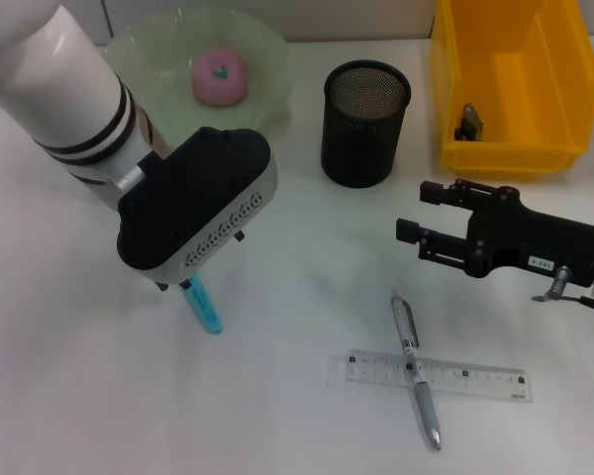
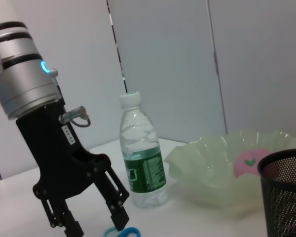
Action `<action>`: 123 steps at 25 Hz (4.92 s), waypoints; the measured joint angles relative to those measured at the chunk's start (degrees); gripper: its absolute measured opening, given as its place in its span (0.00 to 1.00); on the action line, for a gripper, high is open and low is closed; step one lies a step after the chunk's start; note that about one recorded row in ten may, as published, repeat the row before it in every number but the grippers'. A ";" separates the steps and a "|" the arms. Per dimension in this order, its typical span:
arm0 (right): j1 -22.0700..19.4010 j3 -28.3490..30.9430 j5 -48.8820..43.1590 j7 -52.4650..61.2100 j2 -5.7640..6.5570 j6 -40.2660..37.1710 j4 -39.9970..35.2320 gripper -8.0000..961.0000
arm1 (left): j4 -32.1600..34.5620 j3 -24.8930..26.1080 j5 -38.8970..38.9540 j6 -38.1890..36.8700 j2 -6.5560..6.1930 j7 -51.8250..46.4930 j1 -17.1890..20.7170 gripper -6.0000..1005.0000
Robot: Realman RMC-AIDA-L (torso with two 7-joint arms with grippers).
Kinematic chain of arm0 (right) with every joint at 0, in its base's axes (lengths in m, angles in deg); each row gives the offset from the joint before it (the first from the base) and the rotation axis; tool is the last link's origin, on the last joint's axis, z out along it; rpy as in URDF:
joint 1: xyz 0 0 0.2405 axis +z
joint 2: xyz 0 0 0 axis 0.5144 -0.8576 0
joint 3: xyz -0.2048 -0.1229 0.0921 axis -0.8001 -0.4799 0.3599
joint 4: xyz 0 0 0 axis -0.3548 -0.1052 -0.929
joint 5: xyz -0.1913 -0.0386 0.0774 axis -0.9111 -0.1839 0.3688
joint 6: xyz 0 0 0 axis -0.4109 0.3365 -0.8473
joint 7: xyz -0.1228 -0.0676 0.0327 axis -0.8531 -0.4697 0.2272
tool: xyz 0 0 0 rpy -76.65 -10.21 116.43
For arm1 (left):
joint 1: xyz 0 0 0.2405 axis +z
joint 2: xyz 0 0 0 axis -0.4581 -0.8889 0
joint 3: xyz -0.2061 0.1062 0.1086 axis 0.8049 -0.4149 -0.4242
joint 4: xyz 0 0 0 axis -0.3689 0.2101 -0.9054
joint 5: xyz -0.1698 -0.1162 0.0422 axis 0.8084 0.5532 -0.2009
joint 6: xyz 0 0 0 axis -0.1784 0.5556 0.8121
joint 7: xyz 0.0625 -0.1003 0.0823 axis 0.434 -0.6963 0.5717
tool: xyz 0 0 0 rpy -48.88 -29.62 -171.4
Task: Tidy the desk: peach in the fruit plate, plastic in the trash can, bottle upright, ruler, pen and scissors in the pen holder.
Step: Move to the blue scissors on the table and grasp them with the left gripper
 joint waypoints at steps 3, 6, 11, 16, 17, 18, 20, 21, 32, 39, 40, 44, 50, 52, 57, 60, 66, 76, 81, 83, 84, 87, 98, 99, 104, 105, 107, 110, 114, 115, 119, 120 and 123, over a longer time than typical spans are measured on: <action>-0.01 0.09 0.00 0.30 0.00 -0.02 -0.01 0.69 | 0.03 -0.22 -0.30 -0.02 0.00 0.02 -0.19 0.78; 0.00 0.08 0.00 1.04 0.01 -0.30 -0.23 0.69 | -0.15 -0.44 -1.11 -0.26 0.14 -0.17 -0.86 0.78; 0.03 -0.35 0.00 1.27 0.25 -0.77 -0.50 0.69 | -1.38 -0.04 -2.06 -0.68 0.54 -1.12 -2.55 0.78; -0.12 -0.46 -0.32 1.32 0.47 -0.94 -0.62 0.69 | -2.82 0.09 -3.47 -1.44 0.96 -2.96 -4.43 0.78; -0.12 -0.46 -0.32 1.32 0.47 -0.94 -0.62 0.69 | -2.82 0.09 -3.47 -1.44 0.96 -2.96 -4.43 0.78; -0.17 -0.46 -0.34 1.35 0.50 -0.95 -0.62 0.69 | -3.11 0.12 -3.67 -1.61 0.99 -3.30 -4.72 0.78; -0.27 -0.46 -0.36 1.51 0.52 -0.97 -0.62 0.69 | -3.41 -0.26 -4.36 -1.90 0.99 -3.63 -5.18 0.78; -0.27 -0.46 -0.36 1.51 0.52 -0.97 -0.62 0.69 | -3.41 -0.26 -4.36 -1.90 0.99 -3.63 -5.18 0.78; -0.47 -0.69 -1.55 2.53 0.53 -1.19 -0.53 0.69 | -6.87 -3.27 -5.25 -2.34 0.99 -4.23 -7.29 0.78; -0.33 -0.81 -3.64 2.69 0.21 -1.61 -0.38 0.69 | -7.65 -3.67 -5.82 -2.11 0.99 -5.18 -8.12 0.78; -0.36 -0.84 -3.66 2.51 0.16 -1.54 -0.38 0.69 | -7.81 -3.69 -5.85 -2.09 0.98 -5.20 -8.17 0.78; -0.42 -1.39 -3.72 2.43 0.14 -1.49 -0.38 0.69 | -8.39 -4.26 -5.86 -1.99 0.98 -5.35 -8.27 0.77; -0.37 -3.80 -3.77 2.30 0.03 -1.49 -0.12 0.69 | -9.77 -4.60 -5.67 -1.87 0.98 -5.60 -8.50 0.77; -0.41 -3.80 -3.78 2.30 0.03 -1.54 -0.11 0.69 | -10.14 -4.77 -5.54 -1.86 0.98 -5.60 -8.62 0.77; -0.45 -4.58 -3.79 2.62 0.00 -1.46 -0.06 0.69 | -11.33 -5.48 -5.45 -1.56 0.98 -5.96 -9.26 0.77; -0.38 -5.19 -3.79 2.98 0.00 -0.73 0.01 0.69 | -11.63 -6.53 -5.45 -1.38 0.98 -6.83 -9.70 0.77; 0.14 -5.84 -4.53 3.02 0.00 1.60 0.01 0.69 | -14.05 -6.87 -4.84 -0.41 0.98 -6.90 -10.86 0.77; 0.69 -5.69 -4.24 3.06 0.00 1.84 -0.01 0.69 | -17.16 -6.19 -2.03 1.34 0.98 -4.63 -11.85 0.77; 0.65 -5.33 -4.22 3.08 0.00 1.86 -0.01 0.69 | -18.09 -5.46 -1.58 1.58 0.99 -3.80 -11.90 0.76; 0.67 -5.31 -4.22 3.08 0.01 1.87 -0.01 0.69 | -18.35 -5.46 -1.58 1.75 0.98 -3.64 -11.93 0.76; 0.67 -5.30 -4.22 3.09 0.01 1.88 -0.01 0.69 | -18.35 -5.46 -1.58 1.75 0.98 -3.64 -11.93 0.76; 0.69 -5.29 -4.22 3.11 0.01 1.85 0.00 0.69 | -18.85 -5.42 -1.57 2.08 0.98 -3.37 -11.99 0.76; 0.73 -5.29 -4.22 3.70 0.00 1.52 0.00 0.69 | -21.14 -5.81 -1.19 3.55 0.98 -1.70 -12.42 0.67; 0.73 -5.29 -4.22 3.72 0.01 1.51 0.00 0.69 | -21.22 -5.77 -1.07 3.58 0.99 -1.70 -12.44 0.65; 0.73 -5.29 -4.22 3.76 0.00 1.48 0.00 0.69 | -21.52 -5.61 -0.82 3.75 0.98 -1.70 -12.46 0.52; 0.73 -5.29 -4.22 3.76 0.00 1.46 0.00 0.69 | -21.73 -5.59 -0.82 3.91 0.98 -1.74 -12.50 0.50; 0.73 -5.29 -4.22 3.76 0.00 1.44 0.00 0.69 | -21.79 -5.59 -0.82 4.05 0.98 -1.80 -12.51 0.45; 0.73 -5.29 -4.22 3.78 0.00 1.40 0.00 0.69 | -21.88 -5.54 -0.82 4.20 0.98 -1.94 -12.53 0.42; 0.65 -5.29 -4.22 3.80 0.00 1.39 0.00 0.69 | -22.55 -5.48 -0.80 4.25 0.98 -1.85 -12.57 0.42; 0.64 -5.31 -4.22 3.99 0.01 1.39 0.00 0.69 | -22.76 -5.48 -0.78 4.30 0.98 -1.79 -12.59 0.42; 0.67 -5.45 -4.22 4.39 0.00 1.39 -0.01 0.69 | -23.03 -5.41 -0.76 4.35 0.98 -1.73 -12.63 0.42; 0.68 -5.46 -4.22 4.40 0.01 1.39 -0.02 0.69 | -23.09 -5.41 -0.76 4.35 0.99 -1.71 -12.63 0.41; 0.70 -5.53 -4.22 4.45 0.00 1.39 -0.02 0.69 | -23.25 -5.44 -0.68 4.38 0.98 -1.42 -12.63 0.41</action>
